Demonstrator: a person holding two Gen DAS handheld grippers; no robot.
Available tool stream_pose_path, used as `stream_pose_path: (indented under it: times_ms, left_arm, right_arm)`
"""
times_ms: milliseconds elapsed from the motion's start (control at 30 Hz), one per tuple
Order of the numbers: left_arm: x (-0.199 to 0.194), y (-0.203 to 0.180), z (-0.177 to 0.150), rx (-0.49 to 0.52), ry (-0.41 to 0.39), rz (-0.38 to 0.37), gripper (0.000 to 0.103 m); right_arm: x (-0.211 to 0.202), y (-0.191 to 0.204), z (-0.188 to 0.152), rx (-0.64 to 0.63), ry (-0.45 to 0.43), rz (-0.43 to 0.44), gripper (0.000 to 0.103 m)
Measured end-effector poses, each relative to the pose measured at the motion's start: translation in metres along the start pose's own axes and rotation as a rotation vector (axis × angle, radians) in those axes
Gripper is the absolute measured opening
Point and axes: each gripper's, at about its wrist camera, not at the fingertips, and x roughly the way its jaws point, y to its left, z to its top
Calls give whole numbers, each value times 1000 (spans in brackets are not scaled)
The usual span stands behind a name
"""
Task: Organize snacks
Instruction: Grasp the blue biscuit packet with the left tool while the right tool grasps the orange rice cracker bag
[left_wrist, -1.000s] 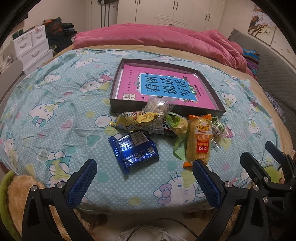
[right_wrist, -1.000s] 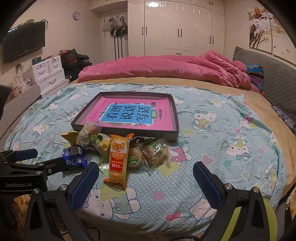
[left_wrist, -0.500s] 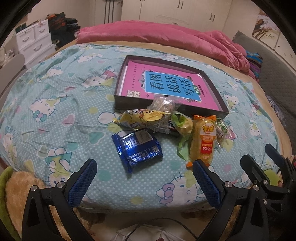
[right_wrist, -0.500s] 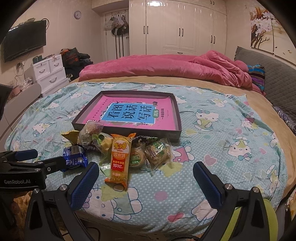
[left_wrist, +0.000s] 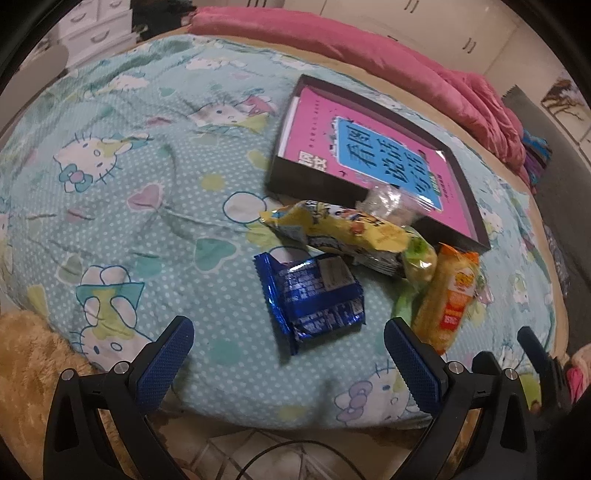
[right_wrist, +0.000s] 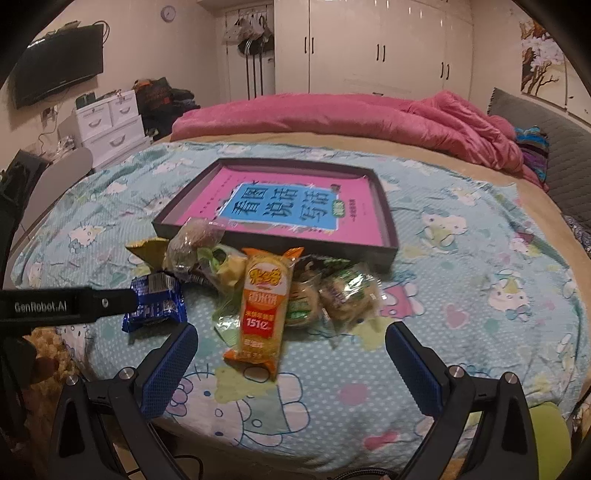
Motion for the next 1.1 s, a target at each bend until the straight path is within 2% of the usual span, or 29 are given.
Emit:
stream_pose_path:
  times_ms: [267,333,500,700,733,800,900,967,1033,1100]
  left_arm:
    - [23,-8,9,-47,61,1,103]
    - [27,-8,11,-52,66,4,103]
    - [37,-11,10,-53,91,11,103]
    - [46,-13,10,-47,119,11,101]
    - [48,-14,11,-50,122,5,98]
    - [50,-17,13,-54,128,-1,95]
    - [55,-20,16,-57,128,6,82]
    - [55,-19,16,-58,128,0,79]
    - [56,-19,17,-53,128,8,67]
    - [55,-13,16,-56,123,6,60]
  right_arm:
    - [22,5,1,15,33,-6,103]
    - [27,6,2,22,42,-5,98]
    - [40,13,3,23,58,11,73]
    - [54,21,5,2,68,9,55]
    - [57,22,5,2,66,11,54]
    - [60,22,6,-2,59,9,45]
    - [64,25,7,-31,52,10,37]
    - [63,26,7,-51,49,19,36]
    - [62,23,8,-48,50,30,36]
    - [58,19,9,-32,42,42,35]
